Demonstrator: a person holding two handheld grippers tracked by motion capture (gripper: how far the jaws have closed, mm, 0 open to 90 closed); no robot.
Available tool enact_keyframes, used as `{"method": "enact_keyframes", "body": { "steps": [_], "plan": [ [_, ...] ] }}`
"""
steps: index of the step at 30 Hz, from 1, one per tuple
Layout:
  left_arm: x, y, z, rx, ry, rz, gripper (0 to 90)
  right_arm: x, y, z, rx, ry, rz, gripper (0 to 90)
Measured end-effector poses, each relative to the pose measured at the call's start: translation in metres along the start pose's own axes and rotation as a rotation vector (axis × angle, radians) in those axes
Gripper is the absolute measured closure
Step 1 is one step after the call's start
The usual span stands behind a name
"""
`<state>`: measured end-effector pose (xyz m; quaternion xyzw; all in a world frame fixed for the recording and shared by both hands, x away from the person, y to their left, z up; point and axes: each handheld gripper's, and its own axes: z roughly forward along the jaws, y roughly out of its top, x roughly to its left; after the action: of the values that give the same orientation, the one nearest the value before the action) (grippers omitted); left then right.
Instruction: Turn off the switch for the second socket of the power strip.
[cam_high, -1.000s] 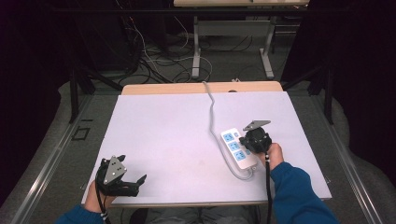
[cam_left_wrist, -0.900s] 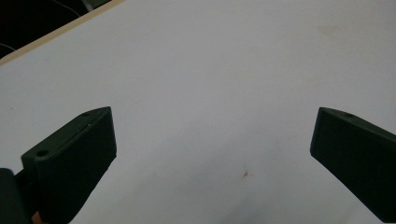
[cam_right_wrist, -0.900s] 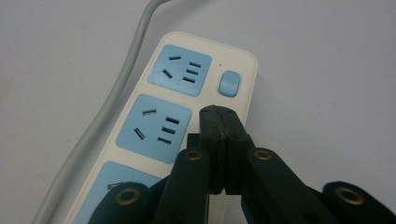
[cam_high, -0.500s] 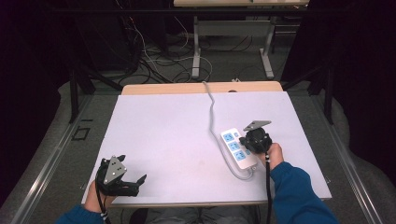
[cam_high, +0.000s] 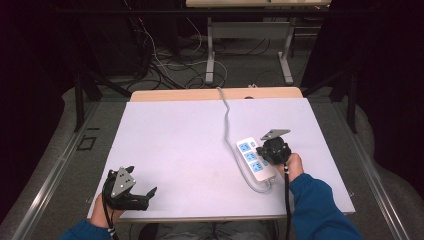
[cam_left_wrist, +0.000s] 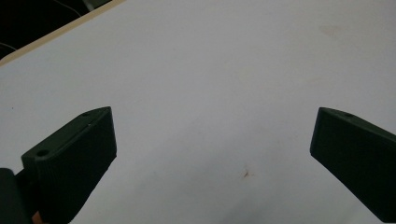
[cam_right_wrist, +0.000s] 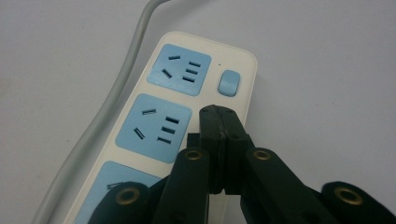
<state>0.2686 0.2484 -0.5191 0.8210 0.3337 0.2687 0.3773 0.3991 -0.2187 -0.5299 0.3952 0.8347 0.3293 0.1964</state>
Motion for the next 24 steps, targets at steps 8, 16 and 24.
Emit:
{"method": "enact_keyframes", "body": {
  "steps": [8,16,24],
  "plan": [
    [-0.0002,0.0001,0.0001,0.0,0.001,0.0,0.4,0.0011,0.0002,0.0,0.007,0.002,0.003,90.0],
    [-0.0003,0.0001,0.0001,0.0,0.003,0.001,0.4,0.0007,-0.0002,0.0003,0.009,-0.004,0.003,90.0],
    [-0.0002,0.0001,0.0002,0.0,0.002,0.0,0.4,0.0014,-0.0005,0.0006,0.003,-0.007,0.001,90.0]
  ]
}}
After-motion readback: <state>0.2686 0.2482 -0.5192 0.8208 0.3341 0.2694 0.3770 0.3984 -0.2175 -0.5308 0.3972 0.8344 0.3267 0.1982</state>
